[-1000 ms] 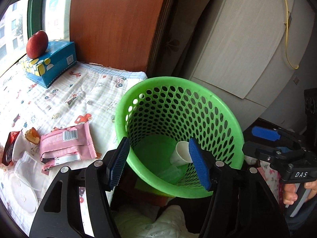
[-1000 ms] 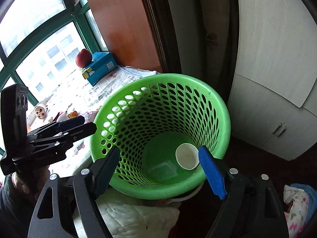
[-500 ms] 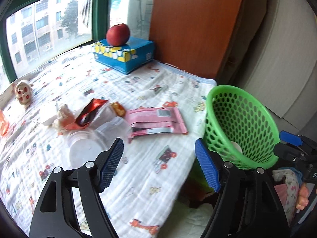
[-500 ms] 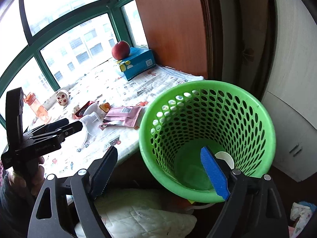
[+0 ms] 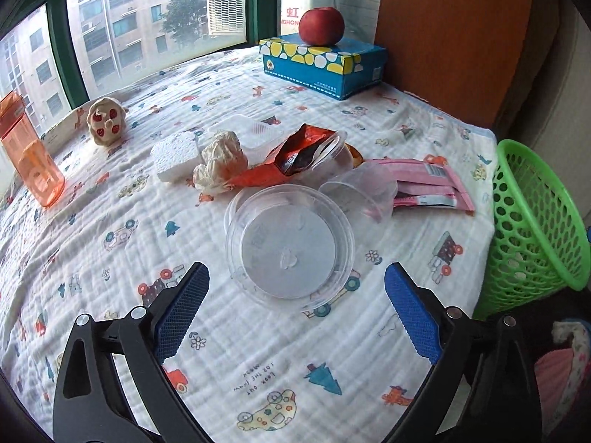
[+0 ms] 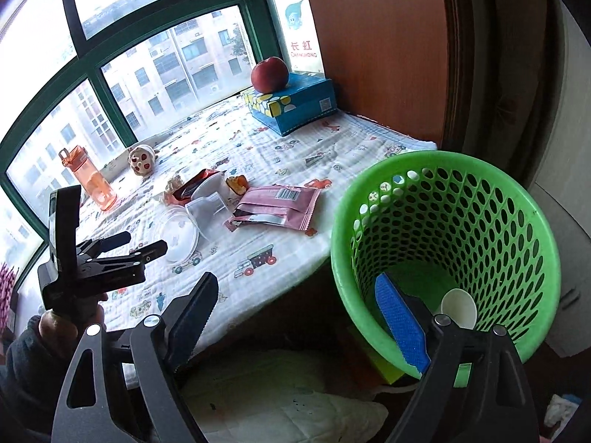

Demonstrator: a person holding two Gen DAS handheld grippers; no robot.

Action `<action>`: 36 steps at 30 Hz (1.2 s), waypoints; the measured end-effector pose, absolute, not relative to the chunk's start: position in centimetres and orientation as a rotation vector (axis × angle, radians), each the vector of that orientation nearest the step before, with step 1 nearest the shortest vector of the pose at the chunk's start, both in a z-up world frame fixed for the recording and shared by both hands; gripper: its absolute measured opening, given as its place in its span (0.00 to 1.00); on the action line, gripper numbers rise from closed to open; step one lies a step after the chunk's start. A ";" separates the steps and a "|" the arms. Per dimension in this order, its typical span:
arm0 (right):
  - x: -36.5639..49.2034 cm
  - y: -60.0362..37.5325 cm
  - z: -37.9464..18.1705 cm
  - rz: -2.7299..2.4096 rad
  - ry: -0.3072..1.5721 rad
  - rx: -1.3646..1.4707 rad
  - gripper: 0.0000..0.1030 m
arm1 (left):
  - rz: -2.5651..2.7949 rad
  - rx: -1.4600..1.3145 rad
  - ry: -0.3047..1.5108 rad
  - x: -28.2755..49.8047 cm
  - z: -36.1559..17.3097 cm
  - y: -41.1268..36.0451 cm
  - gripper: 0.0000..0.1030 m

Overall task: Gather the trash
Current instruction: 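Grasp the clear round plastic bowl by its rim with the left gripper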

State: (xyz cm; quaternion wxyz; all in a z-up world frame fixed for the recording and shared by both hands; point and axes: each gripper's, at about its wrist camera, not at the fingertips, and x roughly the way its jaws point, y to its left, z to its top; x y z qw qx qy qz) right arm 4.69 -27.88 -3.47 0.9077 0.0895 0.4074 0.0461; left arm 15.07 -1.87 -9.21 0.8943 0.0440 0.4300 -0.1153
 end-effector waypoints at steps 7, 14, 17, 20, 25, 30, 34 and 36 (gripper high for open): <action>5.7 -25.9 -4.7 0.114 0.865 0.143 0.81 | -0.230 0.114 0.923 15.7 -11.1 -2.5 0.92; 6.5 -24.7 -5.7 0.128 0.885 0.120 0.81 | -0.215 0.144 0.933 16.5 -11.9 -3.1 0.93; 6.6 -24.6 -5.8 0.126 0.884 0.118 0.81 | -0.196 0.149 0.921 16.7 -11.9 -3.2 0.93; 6.7 -24.5 -5.9 0.127 0.886 0.118 0.81 | -0.190 0.143 0.921 17.0 -12.1 -3.4 0.93; 6.8 -24.3 -6.0 0.127 0.887 0.117 0.81 | -0.177 0.129 0.922 17.3 -12.5 -3.6 0.93; 6.8 -24.3 -6.1 0.125 0.884 0.115 0.81 | -0.178 0.125 0.900 17.1 -12.5 -3.7 0.88; 7.1 -24.2 -6.3 0.120 0.879 0.107 0.81 | -0.179 0.101 0.873 16.7 -11.8 -3.1 0.87; 7.4 -24.0 -6.4 0.116 0.869 0.093 0.81 | -0.173 0.081 0.850 16.4 -11.1 -2.6 0.87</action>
